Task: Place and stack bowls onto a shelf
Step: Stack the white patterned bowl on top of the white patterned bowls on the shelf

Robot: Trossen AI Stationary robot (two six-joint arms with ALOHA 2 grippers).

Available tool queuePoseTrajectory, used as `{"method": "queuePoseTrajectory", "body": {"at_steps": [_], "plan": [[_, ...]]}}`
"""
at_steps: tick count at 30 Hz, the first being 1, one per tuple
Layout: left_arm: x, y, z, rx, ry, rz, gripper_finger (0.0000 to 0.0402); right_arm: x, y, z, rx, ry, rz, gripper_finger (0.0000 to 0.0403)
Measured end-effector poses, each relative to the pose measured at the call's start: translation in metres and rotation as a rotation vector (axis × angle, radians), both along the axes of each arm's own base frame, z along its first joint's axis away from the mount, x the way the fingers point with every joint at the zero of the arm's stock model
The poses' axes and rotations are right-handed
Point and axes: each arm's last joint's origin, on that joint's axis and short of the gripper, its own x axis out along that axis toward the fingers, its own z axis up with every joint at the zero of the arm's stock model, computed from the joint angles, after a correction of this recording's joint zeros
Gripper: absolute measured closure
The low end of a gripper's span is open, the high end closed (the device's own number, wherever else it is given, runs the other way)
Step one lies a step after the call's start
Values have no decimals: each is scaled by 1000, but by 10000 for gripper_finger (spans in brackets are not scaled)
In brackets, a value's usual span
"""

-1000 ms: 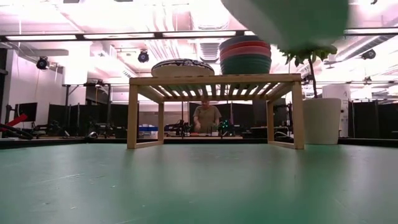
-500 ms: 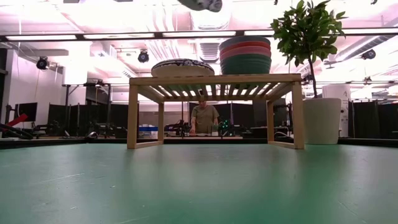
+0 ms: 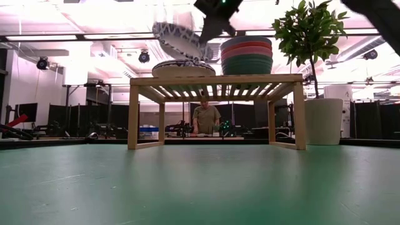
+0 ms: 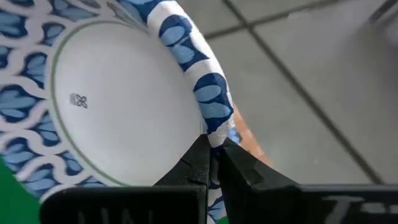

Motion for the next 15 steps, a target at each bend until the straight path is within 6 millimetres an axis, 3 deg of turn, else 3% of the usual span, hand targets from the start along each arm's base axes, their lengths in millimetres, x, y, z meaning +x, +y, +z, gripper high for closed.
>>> {"method": "queuePoseTrajectory", "body": {"at_steps": [8, 15], "plan": [[-2, 2, -1, 11, 15, 26, 318, 11, -28, -29, 59, 89, -37, 384], [-2, 2, -1, 10, 15, 26, 318, 10, -35, -29, 45, 77, -50, 331]]}}
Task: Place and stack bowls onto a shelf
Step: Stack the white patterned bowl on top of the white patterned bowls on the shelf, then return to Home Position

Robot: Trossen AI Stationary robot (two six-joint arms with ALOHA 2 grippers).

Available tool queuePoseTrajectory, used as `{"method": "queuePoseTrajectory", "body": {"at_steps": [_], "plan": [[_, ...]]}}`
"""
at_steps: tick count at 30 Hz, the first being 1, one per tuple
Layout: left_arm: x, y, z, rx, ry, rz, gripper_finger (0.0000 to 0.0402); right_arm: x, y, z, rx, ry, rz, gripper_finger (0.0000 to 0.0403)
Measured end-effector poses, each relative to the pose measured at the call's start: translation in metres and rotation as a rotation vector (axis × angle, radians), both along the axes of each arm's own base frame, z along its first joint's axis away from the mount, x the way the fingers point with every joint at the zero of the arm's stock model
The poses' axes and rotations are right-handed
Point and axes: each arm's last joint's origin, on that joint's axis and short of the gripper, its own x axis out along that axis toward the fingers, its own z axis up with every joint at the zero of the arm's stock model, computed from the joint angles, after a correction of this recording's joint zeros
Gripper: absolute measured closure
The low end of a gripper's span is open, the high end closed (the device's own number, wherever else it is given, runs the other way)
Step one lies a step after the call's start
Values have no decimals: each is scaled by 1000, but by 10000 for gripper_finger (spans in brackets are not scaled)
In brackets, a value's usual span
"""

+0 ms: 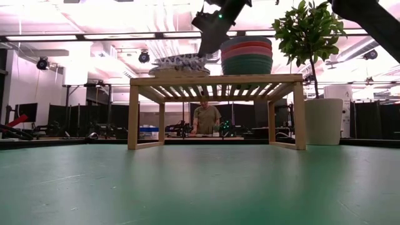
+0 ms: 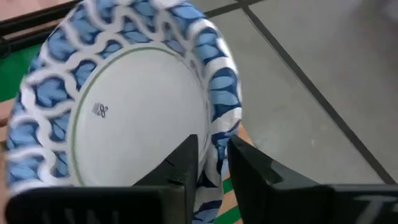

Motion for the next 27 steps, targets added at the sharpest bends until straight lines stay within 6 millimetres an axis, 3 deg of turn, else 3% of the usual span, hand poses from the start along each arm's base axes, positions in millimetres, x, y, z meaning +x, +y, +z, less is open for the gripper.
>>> {"method": "queuePoseTrajectory", "body": {"at_steps": [9, 15, 19, 22, 27], "plan": [[0, 0, 0, -1, 0, 0, 318, -10, 1, 14, -36, -29, -13, 287], [0, 0, 0, -26, -10, 8, 318, -26, 11, 35, -58, -51, 20, 284], [-3, 1, -8, -50, 38, 27, 318, -47, 35, 56, 40, -117, 197, 293], [-8, 1, -25, -28, 110, 28, 318, -56, 63, 68, 83, -176, 371, 304], [-14, 1, -55, -74, 75, -55, 318, -65, 122, 65, 39, -225, 557, 323]]}}
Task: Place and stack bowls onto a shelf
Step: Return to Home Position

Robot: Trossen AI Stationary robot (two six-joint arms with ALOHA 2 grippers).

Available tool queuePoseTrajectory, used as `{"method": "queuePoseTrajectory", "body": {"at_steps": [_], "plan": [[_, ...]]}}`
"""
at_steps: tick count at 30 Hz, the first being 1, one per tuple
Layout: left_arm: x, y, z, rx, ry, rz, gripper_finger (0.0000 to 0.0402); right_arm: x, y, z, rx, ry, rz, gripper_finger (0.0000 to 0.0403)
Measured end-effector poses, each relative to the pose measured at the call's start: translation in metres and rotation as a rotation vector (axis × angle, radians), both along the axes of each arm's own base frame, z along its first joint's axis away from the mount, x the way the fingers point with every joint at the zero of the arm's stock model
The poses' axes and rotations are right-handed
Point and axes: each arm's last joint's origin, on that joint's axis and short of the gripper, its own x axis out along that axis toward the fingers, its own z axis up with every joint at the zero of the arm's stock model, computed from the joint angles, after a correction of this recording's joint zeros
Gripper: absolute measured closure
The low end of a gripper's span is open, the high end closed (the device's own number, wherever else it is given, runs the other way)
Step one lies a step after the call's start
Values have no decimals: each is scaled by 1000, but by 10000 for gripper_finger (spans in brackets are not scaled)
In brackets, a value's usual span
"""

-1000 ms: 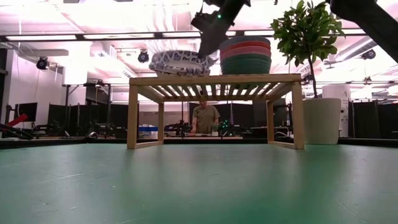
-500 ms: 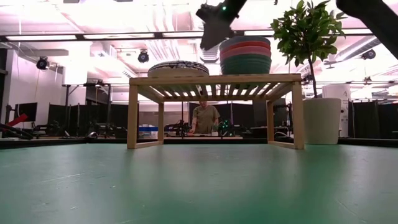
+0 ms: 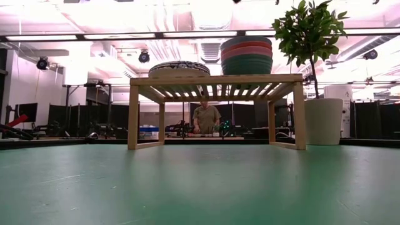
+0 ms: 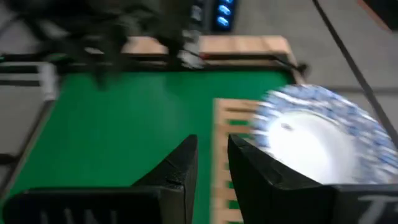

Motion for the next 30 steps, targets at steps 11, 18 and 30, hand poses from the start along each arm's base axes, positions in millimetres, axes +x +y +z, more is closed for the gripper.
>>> {"method": "queuePoseTrajectory", "body": {"at_steps": [11, 18, 30], "plan": [[-38, 21, -58, -167, -275, -129, 318, -52, 97, -112, 45, -223, 265, 326], [-62, 35, -78, -277, -435, -138, 318, -95, 106, -187, 132, -355, 274, 328], [-84, 54, -76, -262, -556, -63, 318, -160, 100, -228, 36, -498, 269, 330]]}}
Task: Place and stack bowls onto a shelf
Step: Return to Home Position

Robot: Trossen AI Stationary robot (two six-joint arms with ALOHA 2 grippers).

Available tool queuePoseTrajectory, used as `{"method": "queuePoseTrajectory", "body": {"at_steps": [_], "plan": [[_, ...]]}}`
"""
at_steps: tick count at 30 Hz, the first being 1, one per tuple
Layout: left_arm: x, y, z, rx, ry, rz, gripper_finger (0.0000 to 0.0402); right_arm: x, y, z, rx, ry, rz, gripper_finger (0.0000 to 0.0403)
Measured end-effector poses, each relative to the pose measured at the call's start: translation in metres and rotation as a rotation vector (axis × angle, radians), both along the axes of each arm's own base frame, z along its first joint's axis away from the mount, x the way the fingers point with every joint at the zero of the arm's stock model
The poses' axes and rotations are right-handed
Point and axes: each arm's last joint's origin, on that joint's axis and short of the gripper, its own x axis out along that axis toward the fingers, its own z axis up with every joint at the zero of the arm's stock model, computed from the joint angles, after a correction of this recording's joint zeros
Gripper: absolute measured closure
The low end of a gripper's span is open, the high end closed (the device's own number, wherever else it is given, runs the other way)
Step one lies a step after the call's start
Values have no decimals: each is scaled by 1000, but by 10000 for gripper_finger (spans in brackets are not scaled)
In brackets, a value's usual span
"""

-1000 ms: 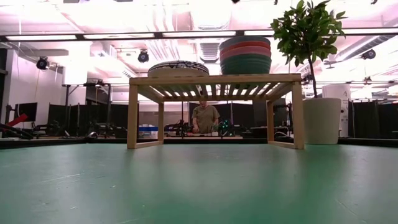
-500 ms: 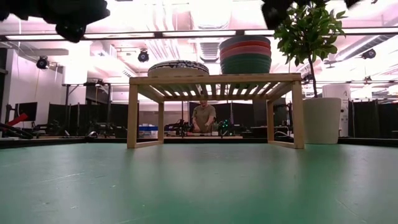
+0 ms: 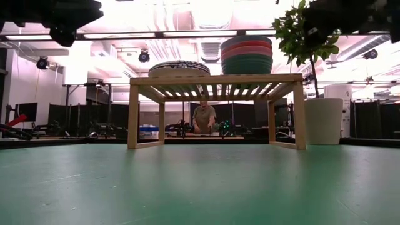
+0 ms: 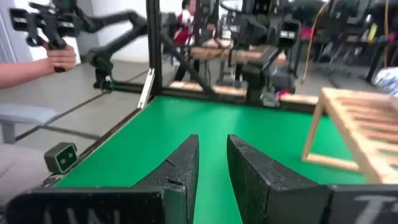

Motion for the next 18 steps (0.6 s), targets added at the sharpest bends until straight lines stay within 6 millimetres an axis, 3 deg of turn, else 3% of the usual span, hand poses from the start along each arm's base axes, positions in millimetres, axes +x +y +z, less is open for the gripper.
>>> {"method": "queuePoseTrajectory", "body": {"at_steps": [11, 18], "plan": [[-27, 25, 16, 32, -144, 130, 323, -51, -5, -2, -48, -149, -70, 330], [-38, 31, 5, 21, -107, 142, 324, -72, -7, 2, -96, -187, -79, 330]]}}
